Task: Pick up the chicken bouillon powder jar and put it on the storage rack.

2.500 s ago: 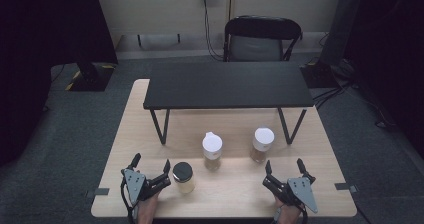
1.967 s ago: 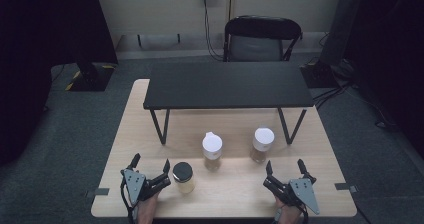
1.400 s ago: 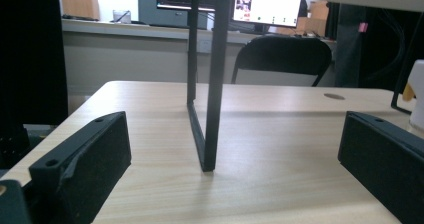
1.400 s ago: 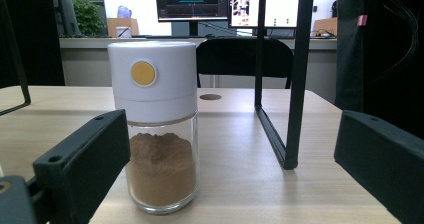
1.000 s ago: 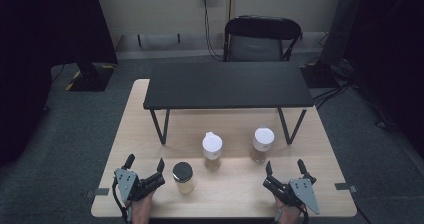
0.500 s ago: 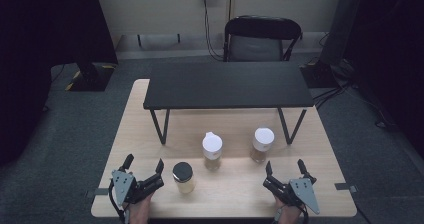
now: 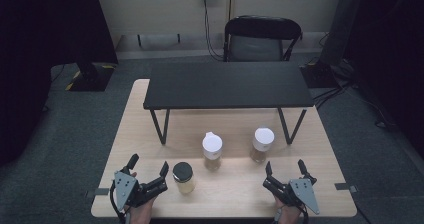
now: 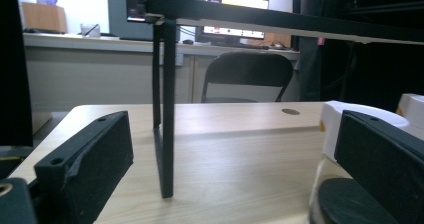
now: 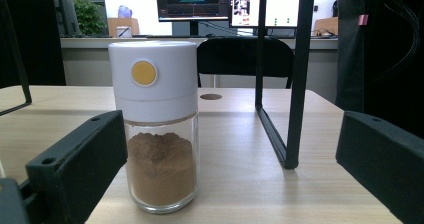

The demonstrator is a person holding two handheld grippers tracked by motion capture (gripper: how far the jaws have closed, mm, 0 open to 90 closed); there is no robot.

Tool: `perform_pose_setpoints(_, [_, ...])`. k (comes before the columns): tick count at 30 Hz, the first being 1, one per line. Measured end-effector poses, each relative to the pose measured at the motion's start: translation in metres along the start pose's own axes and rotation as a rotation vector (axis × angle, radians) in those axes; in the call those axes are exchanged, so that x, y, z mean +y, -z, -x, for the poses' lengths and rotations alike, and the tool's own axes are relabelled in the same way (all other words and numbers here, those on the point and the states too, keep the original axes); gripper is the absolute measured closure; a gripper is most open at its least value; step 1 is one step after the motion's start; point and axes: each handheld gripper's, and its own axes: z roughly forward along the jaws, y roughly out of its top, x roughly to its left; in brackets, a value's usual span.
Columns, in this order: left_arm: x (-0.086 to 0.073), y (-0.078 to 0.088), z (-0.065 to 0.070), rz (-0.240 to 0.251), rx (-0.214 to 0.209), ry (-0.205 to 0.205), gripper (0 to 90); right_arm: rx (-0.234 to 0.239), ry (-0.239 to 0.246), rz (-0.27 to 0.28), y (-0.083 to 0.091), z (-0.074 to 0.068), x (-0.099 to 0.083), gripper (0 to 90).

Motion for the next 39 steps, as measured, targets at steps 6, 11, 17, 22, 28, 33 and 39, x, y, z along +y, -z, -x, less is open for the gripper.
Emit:
perform_pose_setpoints(6, [0.001, -0.001, 0.008, 0.0, -0.035, -0.009, 1.6, 0.0, 0.0, 0.0, 0.0, 0.0, 0.0, 0.0])
perform_pose_setpoints(11, [0.001, -0.002, 0.015, -0.004, -0.074, -0.002, 1.5, -0.001, 0.0, 0.0, 0.0, 0.0, 0.0, 0.0])
perform_pose_setpoints(17, [0.001, -0.004, 0.022, -0.011, -0.1, -0.02, 1.6, -0.001, 0.0, 0.0, 0.0, 0.0, 0.0, 0.0])
perform_pose_setpoints(22, [0.001, -0.006, 0.029, -0.017, -0.13, -0.037, 1.6, -0.001, 0.0, -0.001, 0.0, 0.0, 0.0, 0.0])
perform_pose_setpoints(28, [-0.004, -0.008, 0.038, -0.024, -0.161, -0.062, 3.2, -0.001, -0.002, -0.003, 0.0, 0.0, 0.0, 0.0])
perform_pose_setpoints(33, [-0.007, -0.012, 0.044, -0.04, -0.176, -0.071, 4.7, 0.002, 0.0, 0.0, 0.0, 0.0, 0.0, 0.0])
perform_pose_setpoints(39, [-0.01, -0.015, 0.047, -0.069, -0.191, -0.076, 7.8, 0.005, 0.0, 0.001, 0.0, 0.0, 0.0, 0.0])
